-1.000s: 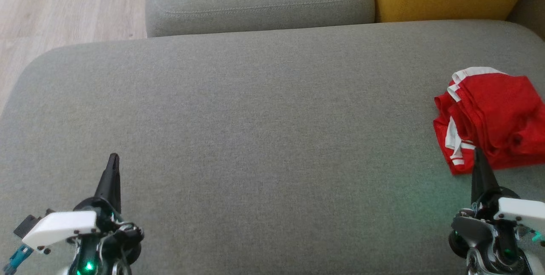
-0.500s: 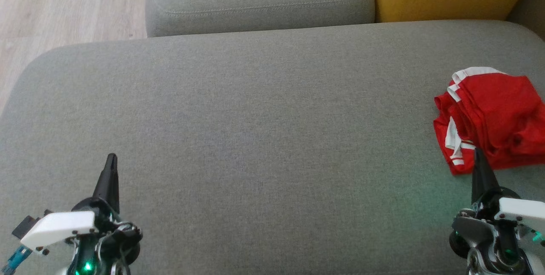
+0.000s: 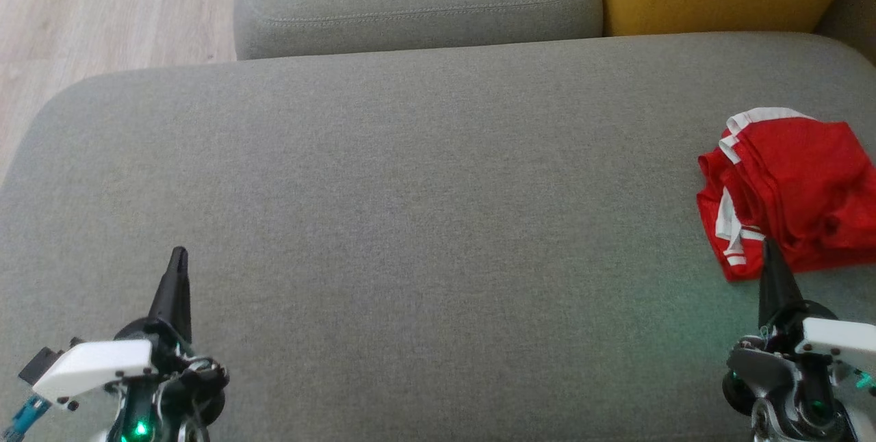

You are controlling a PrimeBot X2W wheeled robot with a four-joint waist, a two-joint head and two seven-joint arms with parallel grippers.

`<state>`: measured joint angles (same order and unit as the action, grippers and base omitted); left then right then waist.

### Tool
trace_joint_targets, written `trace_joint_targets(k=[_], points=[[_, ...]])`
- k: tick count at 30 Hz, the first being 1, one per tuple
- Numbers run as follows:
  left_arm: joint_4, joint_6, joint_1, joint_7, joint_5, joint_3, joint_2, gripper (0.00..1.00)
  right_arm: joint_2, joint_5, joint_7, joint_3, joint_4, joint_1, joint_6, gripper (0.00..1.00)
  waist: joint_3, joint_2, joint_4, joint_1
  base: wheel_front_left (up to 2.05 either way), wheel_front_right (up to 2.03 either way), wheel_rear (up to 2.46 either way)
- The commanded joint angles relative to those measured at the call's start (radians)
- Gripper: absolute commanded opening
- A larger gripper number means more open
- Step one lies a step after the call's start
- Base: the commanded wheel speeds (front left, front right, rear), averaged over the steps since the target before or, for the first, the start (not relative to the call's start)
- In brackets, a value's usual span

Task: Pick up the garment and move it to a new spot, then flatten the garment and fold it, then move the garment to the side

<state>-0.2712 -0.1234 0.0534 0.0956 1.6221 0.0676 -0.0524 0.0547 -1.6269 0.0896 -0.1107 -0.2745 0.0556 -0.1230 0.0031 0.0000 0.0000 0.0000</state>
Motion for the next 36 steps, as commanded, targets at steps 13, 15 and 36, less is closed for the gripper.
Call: trace_joint_targets(k=[13,15,36], points=[[0.026,-0.007,0.054,0.009,-0.005,0.036,-0.006,0.00,0.007,0.005,0.011,0.013,0.031,0.051,-0.008,0.00,0.000,0.0000,0.000,0.0000,0.00,0.00,0.00],[0.026,-0.007,0.054,0.010,-0.005,0.036,-0.005,0.00,0.007,0.005,0.011,0.013,0.031,0.051,-0.008,0.00,0.000,0.0000,0.000,0.0000,0.00,0.00,0.00],[0.026,-0.007,0.054,0.012,-0.008,0.039,-0.003,0.00,0.004,0.009,0.014,0.008,0.030,0.051,-0.008,0.00,0.000,0.0000,0.000,0.0000,0.00,0.00,0.00]])
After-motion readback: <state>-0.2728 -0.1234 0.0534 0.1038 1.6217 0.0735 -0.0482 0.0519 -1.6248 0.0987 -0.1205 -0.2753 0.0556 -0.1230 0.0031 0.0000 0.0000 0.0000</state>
